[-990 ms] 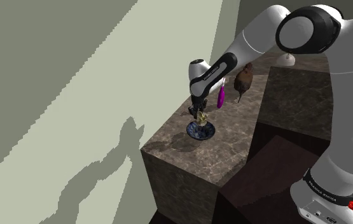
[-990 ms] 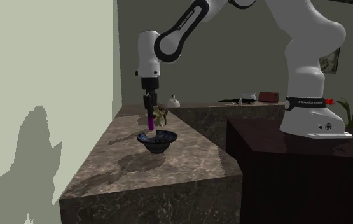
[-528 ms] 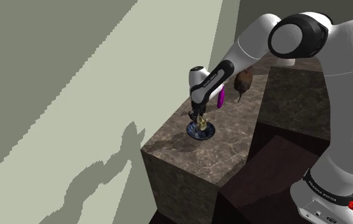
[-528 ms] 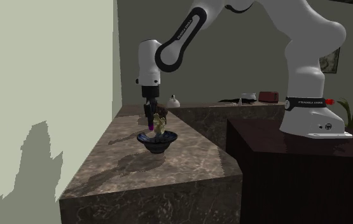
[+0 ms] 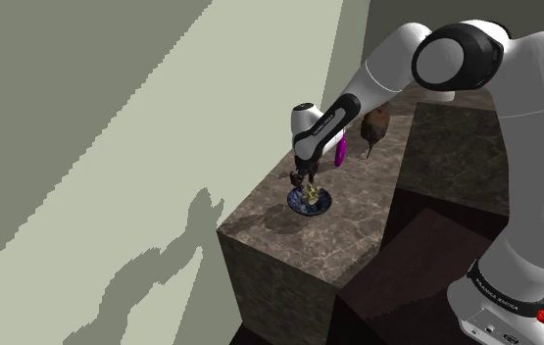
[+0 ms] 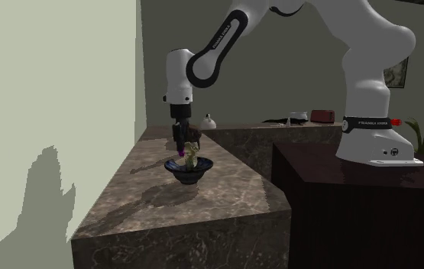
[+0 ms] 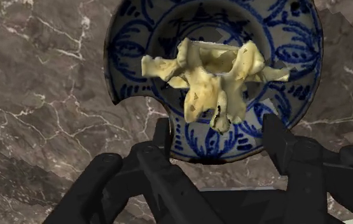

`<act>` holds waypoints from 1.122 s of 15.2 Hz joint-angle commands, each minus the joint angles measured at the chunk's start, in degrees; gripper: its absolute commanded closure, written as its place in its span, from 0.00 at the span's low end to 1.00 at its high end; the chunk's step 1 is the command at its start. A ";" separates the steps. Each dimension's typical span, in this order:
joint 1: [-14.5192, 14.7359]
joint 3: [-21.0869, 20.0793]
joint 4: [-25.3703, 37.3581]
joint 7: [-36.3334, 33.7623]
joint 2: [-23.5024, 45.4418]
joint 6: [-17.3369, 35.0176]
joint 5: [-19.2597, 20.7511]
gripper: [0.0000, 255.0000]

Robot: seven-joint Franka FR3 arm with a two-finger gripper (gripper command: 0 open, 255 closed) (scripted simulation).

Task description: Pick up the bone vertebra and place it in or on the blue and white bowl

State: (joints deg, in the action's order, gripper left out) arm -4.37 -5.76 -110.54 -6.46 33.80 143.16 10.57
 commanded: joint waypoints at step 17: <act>-0.39 -0.93 -0.38 0.76 -5.52 -5.13 -1.17 0.00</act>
